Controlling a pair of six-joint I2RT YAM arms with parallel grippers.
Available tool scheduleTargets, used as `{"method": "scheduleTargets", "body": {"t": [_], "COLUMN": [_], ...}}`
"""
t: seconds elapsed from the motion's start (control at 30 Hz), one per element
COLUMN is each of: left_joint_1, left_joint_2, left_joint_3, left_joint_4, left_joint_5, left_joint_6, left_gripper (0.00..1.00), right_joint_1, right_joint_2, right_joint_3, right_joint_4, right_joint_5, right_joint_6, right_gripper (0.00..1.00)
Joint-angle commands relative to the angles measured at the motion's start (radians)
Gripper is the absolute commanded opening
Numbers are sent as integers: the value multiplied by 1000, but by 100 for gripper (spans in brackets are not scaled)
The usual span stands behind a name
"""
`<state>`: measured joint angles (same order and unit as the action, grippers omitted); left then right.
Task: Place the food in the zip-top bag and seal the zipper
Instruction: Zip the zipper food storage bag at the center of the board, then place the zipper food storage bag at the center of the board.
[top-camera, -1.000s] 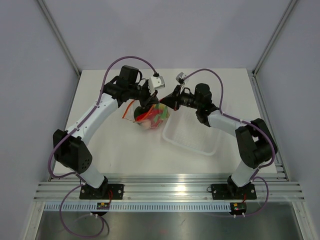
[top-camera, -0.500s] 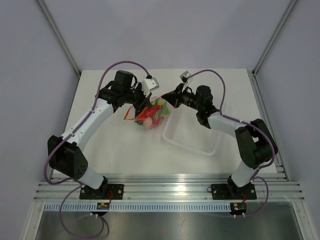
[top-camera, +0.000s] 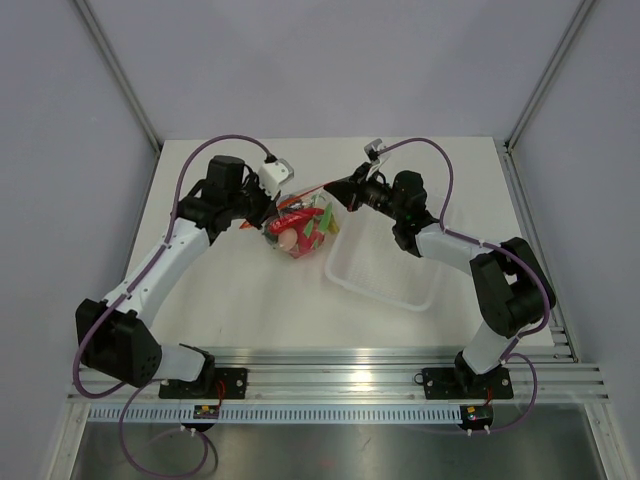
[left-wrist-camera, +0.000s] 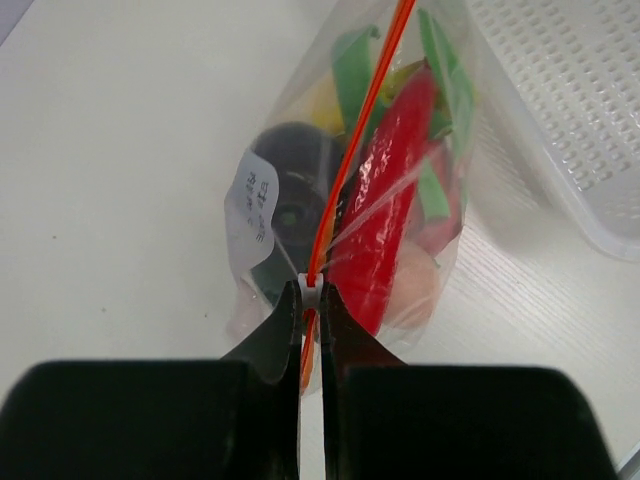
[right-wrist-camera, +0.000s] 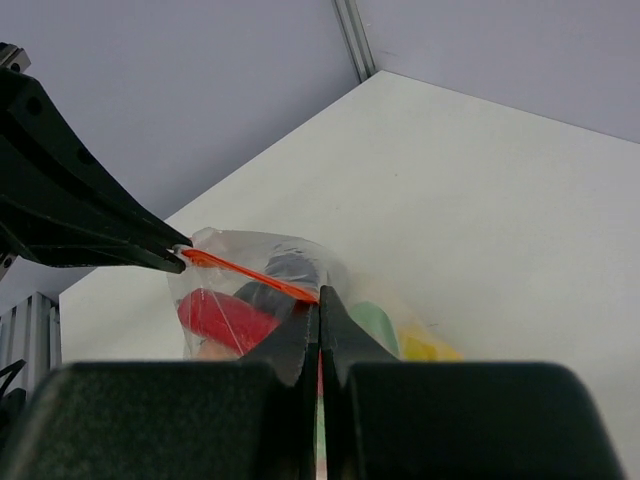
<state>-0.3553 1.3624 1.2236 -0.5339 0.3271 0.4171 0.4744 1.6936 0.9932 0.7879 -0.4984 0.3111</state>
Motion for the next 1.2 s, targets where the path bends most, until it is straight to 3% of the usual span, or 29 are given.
{"method": "scheduleTargets", "body": {"t": [0.0,0.67,1.03,1.17], "left_joint_1": [48,183,219,219], "left_joint_2": [-45,-121,-143,-112], "left_joint_3": [-36,-240,-247,-176], "left_joint_4": [9,167,196,209], "left_joint_5": [-102,-425,-369,-361], "left_joint_6": [-31,-222,-253,-261], "left_gripper": [0,0,0,0], "right_joint_1": [-31,-94,-103,-103], "right_joint_2": [-26,78,118,147], "right_joint_3": [41,99,113,252], "right_joint_4": [145,280,335,175], "right_joint_5": [89,93,40,-90], "right_joint_6": [2,163,227,212], "right_gripper": [0,0,0,0]}}
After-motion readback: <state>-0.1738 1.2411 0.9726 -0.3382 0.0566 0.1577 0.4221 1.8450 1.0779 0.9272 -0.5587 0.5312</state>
